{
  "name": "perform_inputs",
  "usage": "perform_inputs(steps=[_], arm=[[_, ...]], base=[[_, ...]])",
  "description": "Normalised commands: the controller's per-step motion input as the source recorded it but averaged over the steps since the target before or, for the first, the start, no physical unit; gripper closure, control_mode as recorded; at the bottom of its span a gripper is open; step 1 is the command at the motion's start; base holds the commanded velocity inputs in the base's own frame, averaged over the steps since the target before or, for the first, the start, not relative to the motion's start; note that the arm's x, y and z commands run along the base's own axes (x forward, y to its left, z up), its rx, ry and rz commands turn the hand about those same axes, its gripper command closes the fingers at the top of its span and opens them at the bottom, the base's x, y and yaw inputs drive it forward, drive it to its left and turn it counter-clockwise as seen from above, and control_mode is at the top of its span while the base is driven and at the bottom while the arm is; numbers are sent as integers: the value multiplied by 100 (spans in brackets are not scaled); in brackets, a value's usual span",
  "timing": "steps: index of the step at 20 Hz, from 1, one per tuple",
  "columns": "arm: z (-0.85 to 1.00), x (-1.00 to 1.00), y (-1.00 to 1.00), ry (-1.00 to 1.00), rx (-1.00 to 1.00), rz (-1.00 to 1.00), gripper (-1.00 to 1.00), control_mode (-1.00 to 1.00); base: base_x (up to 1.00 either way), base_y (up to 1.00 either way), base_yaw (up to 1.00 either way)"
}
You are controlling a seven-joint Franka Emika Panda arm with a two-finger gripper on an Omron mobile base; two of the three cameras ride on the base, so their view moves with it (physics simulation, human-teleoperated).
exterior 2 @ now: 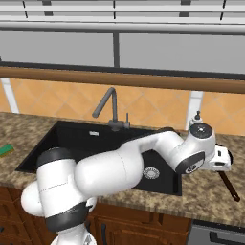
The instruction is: Pick the pan and sponge and place them into the sink. Then turn on the water.
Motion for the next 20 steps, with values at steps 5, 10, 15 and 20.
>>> perform_inputs(steps=[5, 10, 15, 20], arm=[[-36, 10, -59, 2, 0, 4, -100, -100], [-33, 23, -40, 11, 0, 0, -100, -100], [-26, 22, -44, 11, 0, 2, -100, -100], [-26, 9, -40, 3, 0, 2, -100, -100]], base=[[0, 0, 0], [0, 0, 0], [0, 0, 0], [0, 0, 0]])
